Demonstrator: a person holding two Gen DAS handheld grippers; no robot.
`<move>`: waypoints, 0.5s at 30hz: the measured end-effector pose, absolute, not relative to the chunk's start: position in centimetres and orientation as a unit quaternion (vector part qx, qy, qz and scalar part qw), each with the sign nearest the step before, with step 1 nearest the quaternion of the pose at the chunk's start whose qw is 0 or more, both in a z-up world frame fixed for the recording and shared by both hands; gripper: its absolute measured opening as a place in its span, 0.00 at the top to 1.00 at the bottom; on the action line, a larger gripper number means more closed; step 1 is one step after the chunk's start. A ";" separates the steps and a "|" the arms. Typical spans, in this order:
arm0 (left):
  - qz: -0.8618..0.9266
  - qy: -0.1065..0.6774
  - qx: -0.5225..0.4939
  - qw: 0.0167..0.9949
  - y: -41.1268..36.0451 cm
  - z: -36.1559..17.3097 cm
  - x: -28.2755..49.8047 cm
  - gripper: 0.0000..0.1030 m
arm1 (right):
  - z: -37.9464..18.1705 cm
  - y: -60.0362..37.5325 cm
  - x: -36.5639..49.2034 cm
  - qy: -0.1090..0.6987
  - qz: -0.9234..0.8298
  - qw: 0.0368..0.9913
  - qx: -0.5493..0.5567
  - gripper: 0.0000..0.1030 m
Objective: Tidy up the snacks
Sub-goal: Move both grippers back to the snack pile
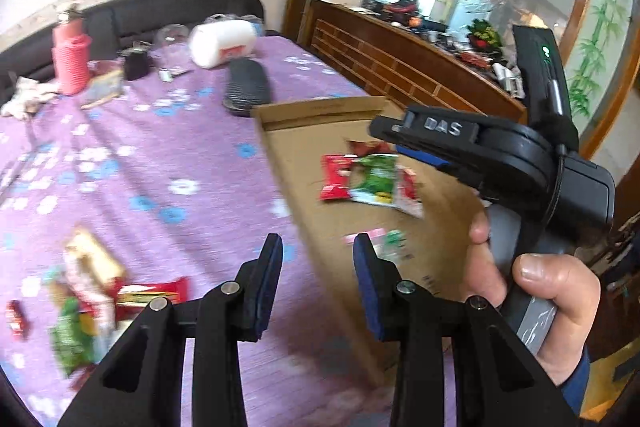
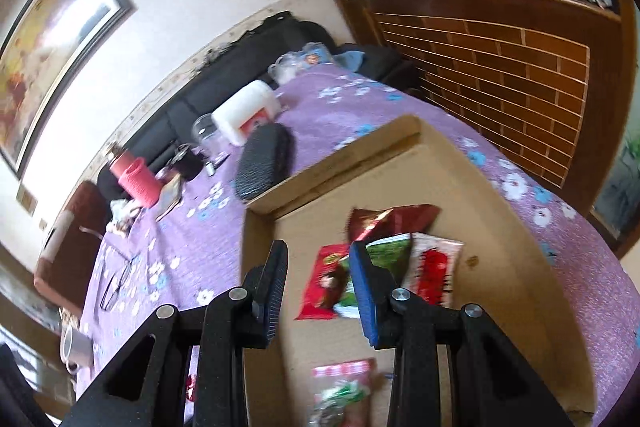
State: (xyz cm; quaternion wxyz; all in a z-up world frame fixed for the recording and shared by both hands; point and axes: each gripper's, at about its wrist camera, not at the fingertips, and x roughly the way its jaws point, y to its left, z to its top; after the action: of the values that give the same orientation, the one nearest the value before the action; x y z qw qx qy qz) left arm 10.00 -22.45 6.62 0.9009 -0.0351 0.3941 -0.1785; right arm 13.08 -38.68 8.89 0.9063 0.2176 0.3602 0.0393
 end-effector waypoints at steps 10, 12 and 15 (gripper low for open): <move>-0.036 0.386 -0.091 0.917 -7.4 7.6 6.8 0.64 | 9.6 -32.2 11.8 0.345 0.111 0.924 0.123 0.67; 0.004 0.394 -0.108 0.913 -3.9 6.7 6.5 0.63 | 9.3 -31.2 11.7 0.346 0.116 0.925 0.109 0.67; 0.054 0.416 -0.158 0.894 0.9 4.7 6.5 0.63 | 8.9 -30.4 11.7 0.353 0.118 0.924 0.092 0.67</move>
State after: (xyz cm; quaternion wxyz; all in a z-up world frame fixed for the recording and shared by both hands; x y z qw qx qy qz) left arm 6.55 0.87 4.70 0.8938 -0.1580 0.4163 0.0541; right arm 11.74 -30.35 8.87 0.9237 0.0924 0.3525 0.1184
